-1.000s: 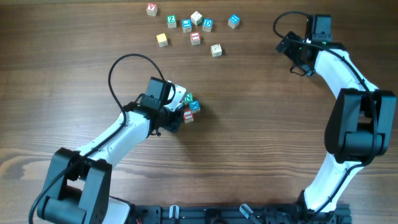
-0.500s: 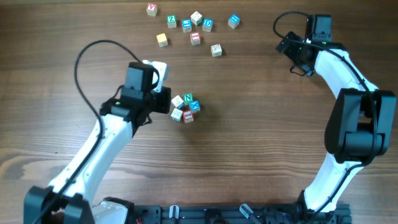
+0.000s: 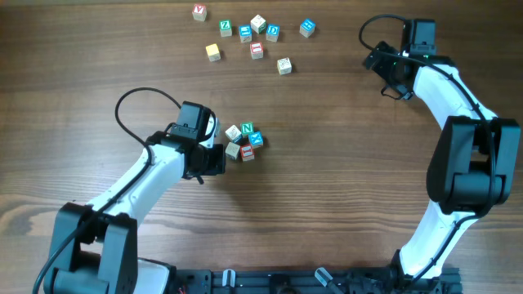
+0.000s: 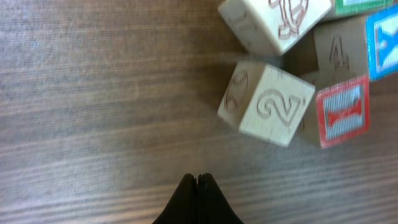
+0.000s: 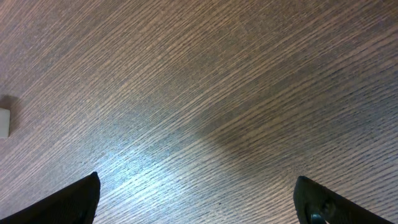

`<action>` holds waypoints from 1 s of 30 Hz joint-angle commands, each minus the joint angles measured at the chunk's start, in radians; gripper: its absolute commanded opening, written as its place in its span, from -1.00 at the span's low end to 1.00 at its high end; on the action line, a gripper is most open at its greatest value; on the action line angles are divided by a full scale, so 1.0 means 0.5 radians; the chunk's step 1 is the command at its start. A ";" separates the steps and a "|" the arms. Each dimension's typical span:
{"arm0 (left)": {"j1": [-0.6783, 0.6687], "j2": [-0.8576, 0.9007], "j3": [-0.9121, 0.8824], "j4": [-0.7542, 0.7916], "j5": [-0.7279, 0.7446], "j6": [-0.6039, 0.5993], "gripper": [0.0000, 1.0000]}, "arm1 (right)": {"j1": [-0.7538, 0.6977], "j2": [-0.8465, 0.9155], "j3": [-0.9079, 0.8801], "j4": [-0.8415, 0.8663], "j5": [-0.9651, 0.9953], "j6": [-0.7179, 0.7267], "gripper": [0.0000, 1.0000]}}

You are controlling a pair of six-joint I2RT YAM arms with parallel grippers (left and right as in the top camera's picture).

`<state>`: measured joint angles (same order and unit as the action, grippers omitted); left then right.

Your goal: Form a circle

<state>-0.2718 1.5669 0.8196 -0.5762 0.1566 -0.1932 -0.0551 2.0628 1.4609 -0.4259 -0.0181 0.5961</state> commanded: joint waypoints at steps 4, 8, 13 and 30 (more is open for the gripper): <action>0.005 0.117 -0.007 0.140 0.180 -0.066 -0.92 | 0.003 0.034 -0.008 0.001 0.019 -0.026 0.99; 0.006 0.117 -0.007 0.175 0.179 -0.066 -0.92 | 0.003 0.034 -0.008 0.001 0.019 -0.027 0.99; 0.008 0.117 -0.007 0.211 0.179 -0.104 -0.92 | 0.003 0.034 -0.008 0.001 0.019 -0.026 0.99; 0.008 0.117 -0.007 0.235 0.104 -0.101 -0.92 | 0.003 0.034 -0.008 0.001 0.019 -0.025 0.99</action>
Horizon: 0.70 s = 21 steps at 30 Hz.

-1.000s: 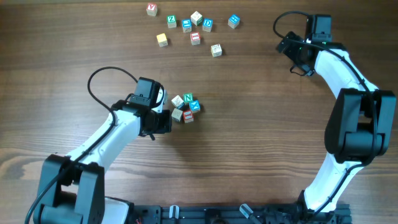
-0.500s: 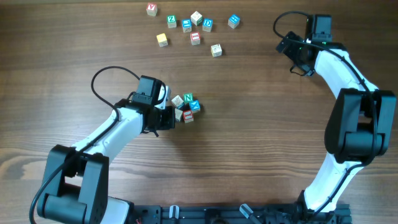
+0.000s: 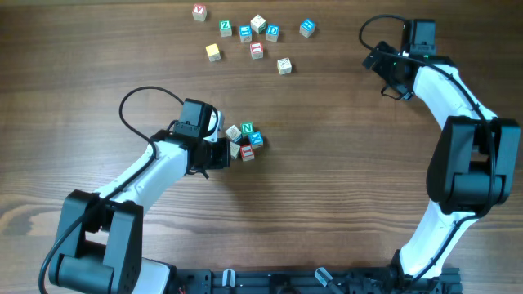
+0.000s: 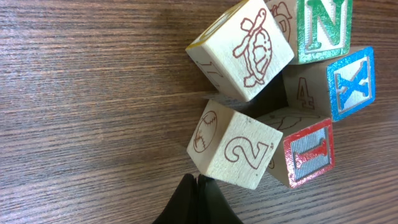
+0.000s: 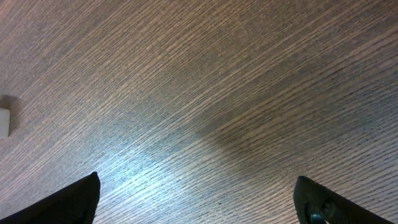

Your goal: Form a circle

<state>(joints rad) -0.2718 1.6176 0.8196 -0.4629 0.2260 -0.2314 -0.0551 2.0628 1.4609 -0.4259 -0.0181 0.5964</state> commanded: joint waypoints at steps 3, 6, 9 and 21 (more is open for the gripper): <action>0.008 0.015 -0.007 0.009 -0.035 -0.025 -0.92 | 0.003 0.034 -0.008 0.001 0.019 -0.027 0.99; 0.008 0.015 -0.007 0.008 -0.034 -0.025 -0.92 | 0.003 0.034 -0.008 0.001 0.019 -0.027 0.99; 0.008 0.015 -0.007 0.031 -0.035 -0.025 -0.92 | 0.003 0.034 -0.008 0.001 0.019 -0.027 0.99; 0.008 0.015 -0.007 0.053 -0.036 -0.025 -0.92 | 0.003 0.034 -0.008 0.001 0.019 -0.027 0.99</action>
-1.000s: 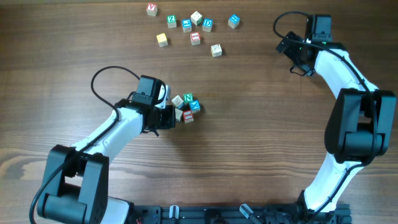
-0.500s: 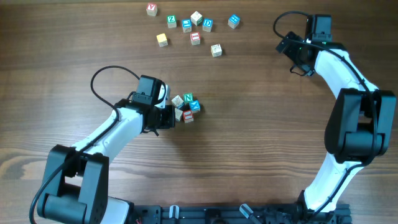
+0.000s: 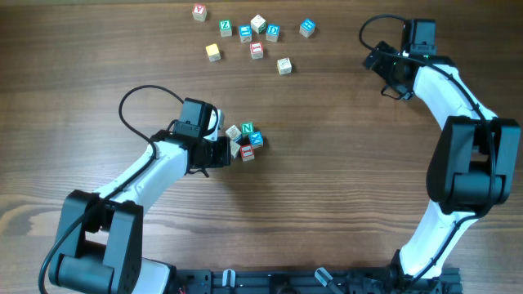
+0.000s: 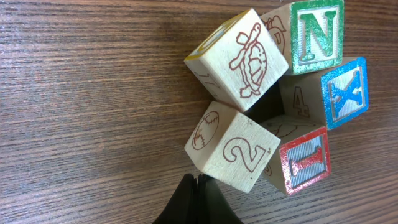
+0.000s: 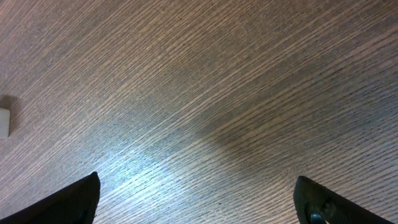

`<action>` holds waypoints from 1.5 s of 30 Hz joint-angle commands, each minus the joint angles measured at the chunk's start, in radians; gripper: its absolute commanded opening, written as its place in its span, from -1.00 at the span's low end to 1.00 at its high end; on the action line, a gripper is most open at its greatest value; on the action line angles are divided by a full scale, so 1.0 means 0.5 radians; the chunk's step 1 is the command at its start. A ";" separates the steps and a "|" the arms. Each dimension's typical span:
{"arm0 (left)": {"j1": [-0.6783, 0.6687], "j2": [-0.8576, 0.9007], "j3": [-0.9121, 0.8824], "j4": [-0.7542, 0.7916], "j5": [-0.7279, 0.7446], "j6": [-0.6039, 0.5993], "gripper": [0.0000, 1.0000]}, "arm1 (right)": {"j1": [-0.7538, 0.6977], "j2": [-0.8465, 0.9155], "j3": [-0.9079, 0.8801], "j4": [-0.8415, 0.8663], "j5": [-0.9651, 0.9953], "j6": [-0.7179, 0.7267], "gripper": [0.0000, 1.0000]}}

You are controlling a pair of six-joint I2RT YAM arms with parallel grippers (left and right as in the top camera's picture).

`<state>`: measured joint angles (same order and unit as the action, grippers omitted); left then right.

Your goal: Form a circle

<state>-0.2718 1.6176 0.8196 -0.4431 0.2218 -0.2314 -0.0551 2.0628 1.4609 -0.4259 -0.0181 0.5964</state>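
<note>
A tight clump of wooden blocks (image 3: 244, 141) lies mid-table: a "2" block (image 4: 231, 147), a turtle block (image 4: 239, 57), a green N block (image 4: 316, 32), a blue X block (image 4: 342, 92) and a red I block (image 4: 303, 160). My left gripper (image 4: 198, 182) is shut and empty, its tips touching the "2" block's near edge. Several more blocks (image 3: 256, 37) lie scattered at the back. My right gripper (image 5: 198, 198) stands open over bare wood at the far right (image 3: 391, 72).
The wooden table (image 3: 343, 180) spreads around the clump. A pale block's edge (image 5: 4, 122) shows at the left of the right wrist view. The left arm's black cable (image 3: 139, 98) loops behind the arm.
The clump has turned slightly in the left wrist view and the gap between the "2" and turtle blocks has narrowed. The right arm has not moved.
First my shut left gripper sat short of the clump, the "2" block apart from its tips. Then it was up against the "2" block, with the whole clump in view. Now the tips touch that block and the clump is tighter. The right gripper stayed open throughout.
</note>
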 commanded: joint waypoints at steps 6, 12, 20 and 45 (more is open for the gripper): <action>0.008 0.015 -0.007 0.021 -0.105 -0.025 -0.92 | 0.003 0.034 -0.008 0.001 0.020 -0.027 0.99; 0.008 0.015 -0.007 0.030 -0.111 -0.025 -0.92 | 0.003 0.034 -0.008 0.001 0.019 -0.027 0.99; 0.024 0.015 -0.007 0.031 -0.490 -0.026 -0.92 | 0.003 0.034 -0.008 0.001 0.020 -0.027 0.99; 0.600 0.015 -0.007 0.041 -0.642 -0.243 1.00 | 0.003 0.034 -0.008 0.001 0.020 -0.027 0.99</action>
